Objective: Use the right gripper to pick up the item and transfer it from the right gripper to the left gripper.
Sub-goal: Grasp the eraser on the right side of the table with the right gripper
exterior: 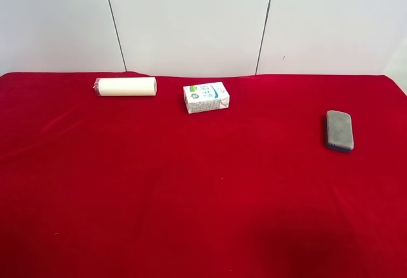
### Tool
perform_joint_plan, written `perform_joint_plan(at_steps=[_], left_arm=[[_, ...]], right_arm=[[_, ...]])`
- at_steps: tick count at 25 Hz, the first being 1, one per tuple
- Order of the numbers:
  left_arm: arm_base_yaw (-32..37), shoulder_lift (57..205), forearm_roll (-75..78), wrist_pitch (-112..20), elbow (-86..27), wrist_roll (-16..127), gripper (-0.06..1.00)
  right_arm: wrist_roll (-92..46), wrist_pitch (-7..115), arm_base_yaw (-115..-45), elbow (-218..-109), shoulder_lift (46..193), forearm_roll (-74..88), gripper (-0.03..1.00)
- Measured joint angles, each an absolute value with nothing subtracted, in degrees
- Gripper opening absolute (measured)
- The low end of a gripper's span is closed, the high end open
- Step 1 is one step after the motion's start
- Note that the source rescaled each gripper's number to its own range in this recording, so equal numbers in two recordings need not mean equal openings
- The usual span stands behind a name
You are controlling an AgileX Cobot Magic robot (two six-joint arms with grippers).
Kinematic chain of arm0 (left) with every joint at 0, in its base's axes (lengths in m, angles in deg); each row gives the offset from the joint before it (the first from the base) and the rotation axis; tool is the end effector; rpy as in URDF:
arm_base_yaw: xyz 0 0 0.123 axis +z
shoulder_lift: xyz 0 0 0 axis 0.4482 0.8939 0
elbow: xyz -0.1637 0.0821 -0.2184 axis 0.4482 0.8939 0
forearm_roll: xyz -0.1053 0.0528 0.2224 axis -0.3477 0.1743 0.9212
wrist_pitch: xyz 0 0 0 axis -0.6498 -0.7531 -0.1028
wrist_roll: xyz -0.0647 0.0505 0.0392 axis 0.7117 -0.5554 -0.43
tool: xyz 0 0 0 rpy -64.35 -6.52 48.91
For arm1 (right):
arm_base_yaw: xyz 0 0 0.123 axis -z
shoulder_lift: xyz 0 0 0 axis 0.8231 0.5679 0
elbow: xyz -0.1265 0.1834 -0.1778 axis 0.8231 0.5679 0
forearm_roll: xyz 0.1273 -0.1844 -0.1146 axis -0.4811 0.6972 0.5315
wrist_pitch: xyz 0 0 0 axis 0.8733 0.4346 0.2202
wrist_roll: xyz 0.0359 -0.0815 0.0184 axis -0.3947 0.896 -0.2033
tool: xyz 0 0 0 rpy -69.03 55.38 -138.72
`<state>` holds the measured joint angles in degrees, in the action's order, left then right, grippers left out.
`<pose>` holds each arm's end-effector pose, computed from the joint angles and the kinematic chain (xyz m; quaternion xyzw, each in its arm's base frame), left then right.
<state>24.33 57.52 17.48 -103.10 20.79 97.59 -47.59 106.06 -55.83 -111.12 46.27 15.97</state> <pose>-0.0071 0.0033 0.2803 -0.0451 0.8480 -0.0299 0.5272 -0.0035 -0.0012 0.2721 0.0104 0.8583 0.0021 0.5131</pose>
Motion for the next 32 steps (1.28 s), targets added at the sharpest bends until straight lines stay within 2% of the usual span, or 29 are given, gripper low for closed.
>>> perform_joint_plan(at_steps=[32], left_arm=[[24.3,57.5,17.5,-103.1,20.8,97.6,1.0]], right_arm=[[-47.6,106.1,-55.8,-111.1,46.3,16.7,1.0]])
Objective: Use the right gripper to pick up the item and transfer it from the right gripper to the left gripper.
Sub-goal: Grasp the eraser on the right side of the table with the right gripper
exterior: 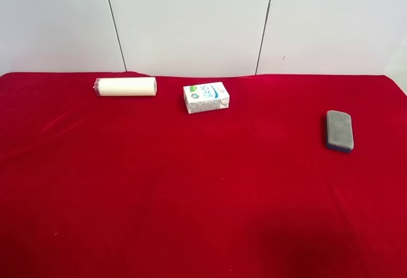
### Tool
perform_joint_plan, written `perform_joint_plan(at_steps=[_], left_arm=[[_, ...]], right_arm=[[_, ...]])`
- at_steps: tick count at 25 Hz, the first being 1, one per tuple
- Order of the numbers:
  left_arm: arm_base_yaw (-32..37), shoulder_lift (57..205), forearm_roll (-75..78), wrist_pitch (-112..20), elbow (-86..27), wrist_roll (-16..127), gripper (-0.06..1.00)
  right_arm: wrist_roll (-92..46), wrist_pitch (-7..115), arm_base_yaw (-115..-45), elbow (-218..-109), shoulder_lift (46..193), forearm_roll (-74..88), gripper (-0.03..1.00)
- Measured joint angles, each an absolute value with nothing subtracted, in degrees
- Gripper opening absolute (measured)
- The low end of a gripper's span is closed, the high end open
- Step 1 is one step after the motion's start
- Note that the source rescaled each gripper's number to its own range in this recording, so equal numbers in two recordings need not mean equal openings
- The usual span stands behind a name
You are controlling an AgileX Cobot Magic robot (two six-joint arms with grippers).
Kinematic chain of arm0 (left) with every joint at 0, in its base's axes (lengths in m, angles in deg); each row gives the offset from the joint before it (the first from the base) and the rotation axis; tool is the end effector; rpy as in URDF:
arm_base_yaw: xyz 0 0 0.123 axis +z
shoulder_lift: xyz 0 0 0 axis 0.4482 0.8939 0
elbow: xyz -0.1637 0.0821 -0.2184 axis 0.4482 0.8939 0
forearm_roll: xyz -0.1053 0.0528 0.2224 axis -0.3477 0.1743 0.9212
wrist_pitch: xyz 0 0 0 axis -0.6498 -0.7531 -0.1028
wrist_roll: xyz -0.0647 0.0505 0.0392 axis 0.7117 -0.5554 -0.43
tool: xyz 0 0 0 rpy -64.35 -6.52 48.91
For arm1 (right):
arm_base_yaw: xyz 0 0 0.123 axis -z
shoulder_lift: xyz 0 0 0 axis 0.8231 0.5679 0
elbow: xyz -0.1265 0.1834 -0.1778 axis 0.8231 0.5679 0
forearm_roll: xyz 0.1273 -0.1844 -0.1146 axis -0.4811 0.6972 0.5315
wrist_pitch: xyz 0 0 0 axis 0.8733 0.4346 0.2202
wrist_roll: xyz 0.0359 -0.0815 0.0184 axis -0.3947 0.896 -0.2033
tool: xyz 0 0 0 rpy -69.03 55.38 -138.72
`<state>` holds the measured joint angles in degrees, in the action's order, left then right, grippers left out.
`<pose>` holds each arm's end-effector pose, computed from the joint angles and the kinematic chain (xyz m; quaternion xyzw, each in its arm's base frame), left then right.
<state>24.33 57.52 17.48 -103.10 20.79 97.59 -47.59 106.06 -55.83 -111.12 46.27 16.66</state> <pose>-0.0071 0.0033 0.2803 -0.0451 0.8480 -0.0299 0.5272 -0.0035 -0.0022 0.2721 0.0106 0.8582 -0.0039 0.5131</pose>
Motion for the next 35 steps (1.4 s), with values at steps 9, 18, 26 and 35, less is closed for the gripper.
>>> perform_joint_plan(at_steps=[9,18,26,35], left_arm=[[24.3,57.5,17.5,-103.1,20.8,97.5,1.0],[24.3,57.5,17.5,-103.1,20.8,97.5,1.0],[24.3,57.5,17.5,-103.1,20.8,97.5,1.0],[24.3,57.5,17.5,-103.1,20.8,97.5,1.0]], right_arm=[[-48.0,105.9,-55.8,-111.1,46.3,18.0,1.0],[-48.0,100.7,-55.8,-119.8,54.5,19.4,1.0],[-48.0,95.6,-55.8,-126.0,76.9,20.0,1.0],[-51.0,86.3,-55.8,-126.2,103.8,20.0,1.0]])
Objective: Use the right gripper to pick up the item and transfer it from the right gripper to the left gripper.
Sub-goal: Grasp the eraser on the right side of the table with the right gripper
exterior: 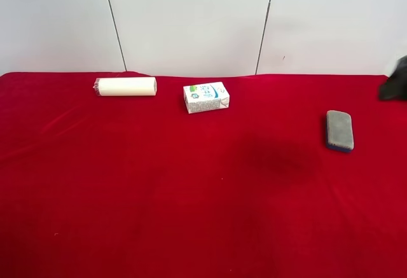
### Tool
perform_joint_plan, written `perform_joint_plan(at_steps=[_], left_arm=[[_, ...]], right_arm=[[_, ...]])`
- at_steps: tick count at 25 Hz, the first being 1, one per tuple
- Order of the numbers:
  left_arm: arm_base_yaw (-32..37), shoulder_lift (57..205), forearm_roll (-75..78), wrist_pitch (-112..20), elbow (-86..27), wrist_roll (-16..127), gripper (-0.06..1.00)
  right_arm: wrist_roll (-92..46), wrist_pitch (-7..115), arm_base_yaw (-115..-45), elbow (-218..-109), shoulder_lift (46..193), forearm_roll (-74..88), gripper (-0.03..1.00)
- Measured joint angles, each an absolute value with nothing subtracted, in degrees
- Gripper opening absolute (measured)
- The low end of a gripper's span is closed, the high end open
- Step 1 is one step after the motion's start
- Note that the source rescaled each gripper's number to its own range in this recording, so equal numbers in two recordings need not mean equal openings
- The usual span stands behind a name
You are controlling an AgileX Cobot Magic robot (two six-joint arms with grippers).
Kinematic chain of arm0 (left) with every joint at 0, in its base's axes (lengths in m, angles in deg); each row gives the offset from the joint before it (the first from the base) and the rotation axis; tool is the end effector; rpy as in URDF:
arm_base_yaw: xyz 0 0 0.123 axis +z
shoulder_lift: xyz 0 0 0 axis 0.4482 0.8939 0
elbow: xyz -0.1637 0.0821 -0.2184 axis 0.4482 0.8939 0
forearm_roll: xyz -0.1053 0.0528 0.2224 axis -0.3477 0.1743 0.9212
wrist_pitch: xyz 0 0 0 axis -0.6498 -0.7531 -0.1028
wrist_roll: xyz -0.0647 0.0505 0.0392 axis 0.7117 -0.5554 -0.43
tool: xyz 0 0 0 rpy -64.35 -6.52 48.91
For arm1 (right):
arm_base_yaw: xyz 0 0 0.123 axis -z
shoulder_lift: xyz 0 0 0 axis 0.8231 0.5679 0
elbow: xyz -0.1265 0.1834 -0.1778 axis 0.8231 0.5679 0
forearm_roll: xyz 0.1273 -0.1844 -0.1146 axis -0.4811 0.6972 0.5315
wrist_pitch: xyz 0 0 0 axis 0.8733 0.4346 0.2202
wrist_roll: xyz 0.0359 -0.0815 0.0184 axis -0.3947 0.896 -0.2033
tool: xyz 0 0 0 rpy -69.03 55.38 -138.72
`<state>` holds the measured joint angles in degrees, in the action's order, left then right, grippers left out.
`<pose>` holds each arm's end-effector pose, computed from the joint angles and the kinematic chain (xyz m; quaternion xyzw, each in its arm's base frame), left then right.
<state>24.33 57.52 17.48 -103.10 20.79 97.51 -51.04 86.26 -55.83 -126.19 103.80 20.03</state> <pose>-0.0071 0.0033 0.2803 -0.0446 0.8481 -0.0295 0.5272 0.1886 -0.0037 0.2907 0.0183 0.9416 -0.0212 0.3355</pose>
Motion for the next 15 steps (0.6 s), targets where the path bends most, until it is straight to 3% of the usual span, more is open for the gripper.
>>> perform_joint_plan(at_steps=[9,15], left_arm=[[24.3,57.5,17.5,-103.1,20.8,97.6,1.0],[24.3,57.5,17.5,-103.1,20.8,97.5,1.0]], right_arm=[[-56.2,77.6,-55.8,-126.2,127.1,22.2,1.0],[-65.1,73.7,-55.8,-126.2,136.6,32.1,1.0]])
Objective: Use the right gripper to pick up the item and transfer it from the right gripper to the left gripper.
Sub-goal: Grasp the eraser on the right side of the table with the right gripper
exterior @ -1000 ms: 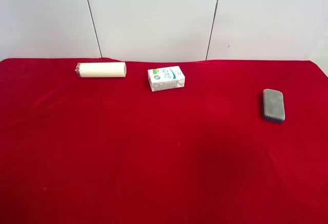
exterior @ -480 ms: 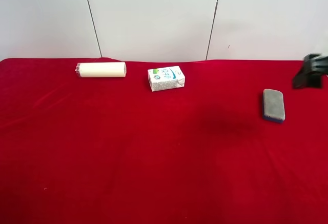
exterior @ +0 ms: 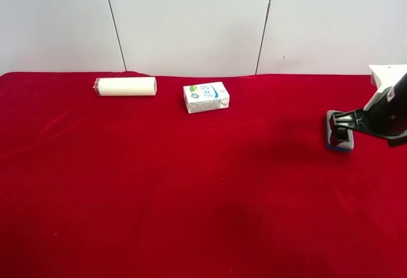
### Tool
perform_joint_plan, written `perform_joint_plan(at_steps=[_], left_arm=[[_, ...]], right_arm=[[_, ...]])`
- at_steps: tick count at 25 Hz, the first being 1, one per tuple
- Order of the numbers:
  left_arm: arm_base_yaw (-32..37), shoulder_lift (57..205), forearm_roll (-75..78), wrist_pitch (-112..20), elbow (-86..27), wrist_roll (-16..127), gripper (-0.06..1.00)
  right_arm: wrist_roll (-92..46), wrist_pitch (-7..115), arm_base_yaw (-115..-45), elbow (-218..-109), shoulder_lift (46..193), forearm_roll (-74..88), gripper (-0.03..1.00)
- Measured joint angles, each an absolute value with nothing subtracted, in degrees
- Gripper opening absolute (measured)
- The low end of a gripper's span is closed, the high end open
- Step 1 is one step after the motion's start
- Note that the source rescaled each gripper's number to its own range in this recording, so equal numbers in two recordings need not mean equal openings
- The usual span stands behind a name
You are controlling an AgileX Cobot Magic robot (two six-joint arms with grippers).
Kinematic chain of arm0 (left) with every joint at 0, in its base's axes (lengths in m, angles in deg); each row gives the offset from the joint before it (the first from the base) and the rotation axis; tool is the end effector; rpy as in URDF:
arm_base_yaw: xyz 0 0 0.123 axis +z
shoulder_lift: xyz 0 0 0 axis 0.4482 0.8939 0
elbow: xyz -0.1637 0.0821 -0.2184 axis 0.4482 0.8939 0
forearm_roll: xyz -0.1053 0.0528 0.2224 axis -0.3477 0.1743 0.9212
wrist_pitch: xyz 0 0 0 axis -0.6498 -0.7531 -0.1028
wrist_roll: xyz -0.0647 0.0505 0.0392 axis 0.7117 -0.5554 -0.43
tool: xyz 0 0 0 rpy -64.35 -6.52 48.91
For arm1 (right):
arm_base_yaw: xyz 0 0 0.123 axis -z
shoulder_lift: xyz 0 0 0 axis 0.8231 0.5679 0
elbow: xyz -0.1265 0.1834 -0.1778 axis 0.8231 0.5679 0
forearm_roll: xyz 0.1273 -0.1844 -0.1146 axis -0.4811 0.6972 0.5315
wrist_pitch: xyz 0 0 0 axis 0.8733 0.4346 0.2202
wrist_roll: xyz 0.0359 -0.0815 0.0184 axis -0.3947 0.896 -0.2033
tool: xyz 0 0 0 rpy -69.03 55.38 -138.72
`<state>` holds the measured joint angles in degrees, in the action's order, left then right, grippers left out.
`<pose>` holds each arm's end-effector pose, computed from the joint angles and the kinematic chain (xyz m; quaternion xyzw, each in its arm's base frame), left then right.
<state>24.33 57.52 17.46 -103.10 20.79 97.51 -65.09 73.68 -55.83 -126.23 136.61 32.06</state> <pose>-0.0071 0.0033 0.2803 -0.0445 0.8481 -0.0297 0.5272 0.2702 -0.0106 0.1675 0.0451 0.9815 -0.0620 0.1754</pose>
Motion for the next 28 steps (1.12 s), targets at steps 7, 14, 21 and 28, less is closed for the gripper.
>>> perform_joint_plan(at_steps=[7,14,21,28], left_arm=[[24.3,57.5,17.5,-103.1,20.8,97.5,1.0],[24.3,57.5,17.5,-103.1,20.8,97.6,1.0],[24.3,57.5,17.5,-103.1,20.8,97.5,1.0],[24.3,57.5,17.5,-103.1,20.8,97.5,1.0]], right_arm=[[-77.9,68.8,-55.8,-126.2,142.5,42.3,1.0],[-82.4,60.7,-55.8,-126.8,146.0,43.8,1.0],[-83.5,58.2,-55.8,-128.6,150.0,44.0,1.0],[-83.5,58.1,-55.8,-130.7,152.8,44.0,1.0]])
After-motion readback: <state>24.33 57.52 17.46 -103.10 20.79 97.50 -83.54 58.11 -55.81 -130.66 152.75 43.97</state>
